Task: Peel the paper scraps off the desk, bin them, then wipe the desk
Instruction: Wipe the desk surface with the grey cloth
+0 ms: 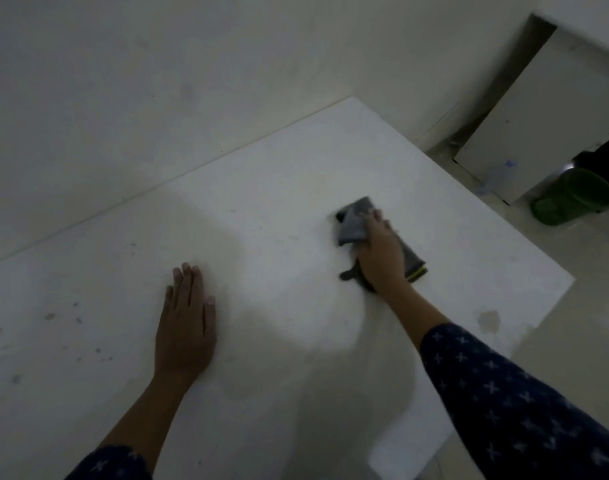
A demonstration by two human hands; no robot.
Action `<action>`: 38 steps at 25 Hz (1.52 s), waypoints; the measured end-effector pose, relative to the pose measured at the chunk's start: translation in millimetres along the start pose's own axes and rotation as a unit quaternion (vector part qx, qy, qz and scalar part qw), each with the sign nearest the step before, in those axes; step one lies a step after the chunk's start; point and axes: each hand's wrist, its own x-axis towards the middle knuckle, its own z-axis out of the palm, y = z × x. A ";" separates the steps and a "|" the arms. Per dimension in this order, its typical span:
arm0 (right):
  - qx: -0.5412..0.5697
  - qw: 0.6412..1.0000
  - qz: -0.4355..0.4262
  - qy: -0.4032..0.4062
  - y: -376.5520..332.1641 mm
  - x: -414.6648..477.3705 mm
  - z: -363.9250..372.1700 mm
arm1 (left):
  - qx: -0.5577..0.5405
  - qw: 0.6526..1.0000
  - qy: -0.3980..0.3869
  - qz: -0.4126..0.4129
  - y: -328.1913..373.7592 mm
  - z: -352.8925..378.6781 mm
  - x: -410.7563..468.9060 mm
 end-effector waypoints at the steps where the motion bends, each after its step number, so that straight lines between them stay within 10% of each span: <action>1: 0.003 0.999 0.016 0.033 1.9 2.1 -7.3 | -0.001 1.000 -0.001 -0.002 -0.3 0.5 -1.2; 3: -0.008 0.996 -0.049 0.071 -21.8 -20.0 -11.5 | -0.006 1.000 0.005 -0.002 -1.2 1.2 -1.1; 7: -0.077 0.907 -0.317 -0.264 -89.2 -125.1 45.2 | -0.009 1.000 -0.008 -0.009 -6.9 4.1 -3.7; 9: -0.084 0.878 -0.380 -0.279 -99.0 -131.4 68.3 | 0.003 1.000 -0.002 -0.006 -9.5 4.8 -5.0; 20: -0.104 0.994 -0.029 -0.004 -77.2 52.8 -5.7 | 0.040 0.999 0.021 -0.014 -43.1 -19.5 21.5; 23: -0.085 0.967 -0.201 -0.128 -135.6 -33.6 28.5 | 0.059 0.995 0.015 -0.076 -85.0 -38.0 25.1; 27: -0.081 0.846 -0.433 -0.301 -177.4 -120.2 115.7 | 0.085 0.991 -0.005 -0.107 -116.7 -43.0 16.9; 31: -0.072 0.907 -0.369 -0.190 -183.4 -31.1 138.1 | 0.062 0.991 0.003 -0.116 -114.0 -44.5 19.0; 38: -0.089 0.996 0.022 0.006 -108.5 109.3 56.5 | 0.067 0.991 0.026 -0.111 -115.9 -40.7 20.9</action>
